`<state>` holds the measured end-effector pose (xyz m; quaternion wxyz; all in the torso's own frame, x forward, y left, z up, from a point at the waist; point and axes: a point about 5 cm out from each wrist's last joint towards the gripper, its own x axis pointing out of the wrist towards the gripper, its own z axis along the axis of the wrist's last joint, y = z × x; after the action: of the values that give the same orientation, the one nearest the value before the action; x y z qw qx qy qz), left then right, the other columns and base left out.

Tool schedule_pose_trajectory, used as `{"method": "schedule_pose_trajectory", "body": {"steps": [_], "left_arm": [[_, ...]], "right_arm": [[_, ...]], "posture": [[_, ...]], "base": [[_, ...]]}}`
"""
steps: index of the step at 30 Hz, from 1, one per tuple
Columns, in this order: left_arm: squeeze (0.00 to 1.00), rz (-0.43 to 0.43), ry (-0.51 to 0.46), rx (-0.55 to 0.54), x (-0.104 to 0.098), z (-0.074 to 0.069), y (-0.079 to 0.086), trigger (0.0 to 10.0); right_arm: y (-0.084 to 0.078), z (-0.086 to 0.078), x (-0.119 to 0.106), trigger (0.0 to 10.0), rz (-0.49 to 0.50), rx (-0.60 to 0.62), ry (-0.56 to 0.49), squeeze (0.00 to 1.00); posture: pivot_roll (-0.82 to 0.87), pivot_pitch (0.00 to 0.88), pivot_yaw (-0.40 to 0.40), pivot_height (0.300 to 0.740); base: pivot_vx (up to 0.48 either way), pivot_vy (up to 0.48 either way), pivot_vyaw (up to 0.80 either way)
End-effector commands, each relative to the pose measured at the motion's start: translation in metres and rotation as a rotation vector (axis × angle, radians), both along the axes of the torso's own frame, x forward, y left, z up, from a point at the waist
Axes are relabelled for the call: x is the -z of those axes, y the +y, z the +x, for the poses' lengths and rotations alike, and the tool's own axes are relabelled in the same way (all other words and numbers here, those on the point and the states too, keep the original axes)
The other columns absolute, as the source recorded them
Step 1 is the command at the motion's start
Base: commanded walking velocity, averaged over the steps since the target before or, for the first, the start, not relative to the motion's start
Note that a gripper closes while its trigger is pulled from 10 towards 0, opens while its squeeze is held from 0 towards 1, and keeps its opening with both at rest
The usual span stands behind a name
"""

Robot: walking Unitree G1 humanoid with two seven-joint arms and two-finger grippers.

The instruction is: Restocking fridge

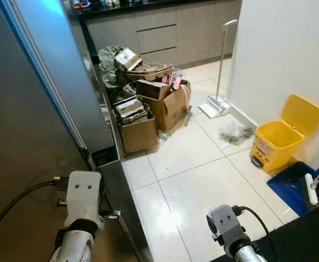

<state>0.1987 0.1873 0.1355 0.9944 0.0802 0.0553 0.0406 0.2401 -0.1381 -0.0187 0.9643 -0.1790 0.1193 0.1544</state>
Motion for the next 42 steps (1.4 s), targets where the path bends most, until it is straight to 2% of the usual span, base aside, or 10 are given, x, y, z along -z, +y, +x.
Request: {"method": "schedule_pose_trajectory", "body": {"steps": [1,11,17,18,19,30,37,39,41,42], "left_arm": [[1.00,0.016,0.021,-0.022,0.002,0.000,0.004,10.0],[1.00,-0.001,0.017,-0.023,0.001,0.004,0.002,10.0],[1.00,-0.097,0.039,0.067,0.005,0.011,-0.020,10.0],[0.30,-0.105,0.040,0.073,0.005,0.012,-0.021,10.0],[0.00,-0.129,0.036,0.113,0.003,0.014,-0.026,10.0],[0.00,-0.219,0.040,0.323,-0.003,0.025,-0.051,10.0],[0.00,-0.350,0.092,0.490,-0.004,0.032,-0.080,10.0],[0.00,-0.393,0.083,0.560,-0.007,0.050,-0.108,10.0],[0.00,-0.390,0.076,0.583,-0.009,0.056,-0.119,10.0],[0.00,-0.381,0.057,0.610,-0.014,0.068,-0.140,10.0]], "right_arm": [[0.003,0.001,-0.004,10.0,0.005,-0.015,-0.029,0.00],[0.005,0.001,-0.003,10.0,0.010,-0.014,-0.027,0.00],[0.005,0.001,-0.004,10.0,0.010,-0.013,-0.028,0.00],[0.005,0.001,-0.004,10.0,0.010,-0.013,-0.028,0.00],[0.005,0.001,-0.004,10.0,0.010,-0.013,-0.028,0.00],[0.003,0.001,-0.004,10.0,0.006,-0.008,-0.028,0.00],[0.006,0.001,-0.003,10.0,0.011,-0.011,-0.026,0.00],[0.009,0.003,-0.004,10.0,0.014,-0.018,-0.025,0.00],[0.010,0.003,-0.004,10.0,0.015,-0.021,-0.026,0.00],[0.012,0.006,-0.006,10.0,0.016,-0.025,-0.030,0.00]], "posture": [[-0.06,0.052,0.036,0.740],[-0.06,0.054,0.035,0.740],[-0.06,0.054,0.031,0.740],[-0.06,0.054,0.031,0.740],[-0.06,0.054,0.029,0.740],[-0.07,0.054,0.029,0.740],[-0.06,0.053,0.025,0.740],[-0.06,0.043,0.017,0.740],[-0.06,0.043,0.017,0.740],[-0.07,0.038,0.017,0.740]], "base": [[0.000,0.000,0.00],[0.000,0.000,0.00],[0.000,0.000,0.00],[0.000,0.000,0.00],[0.000,0.000,0.00],[0.000,0.000,0.00],[0.000,0.000,0.00],[0.000,0.000,0.00],[0.000,0.000,0.00],[0.000,0.000,0.00]]}}
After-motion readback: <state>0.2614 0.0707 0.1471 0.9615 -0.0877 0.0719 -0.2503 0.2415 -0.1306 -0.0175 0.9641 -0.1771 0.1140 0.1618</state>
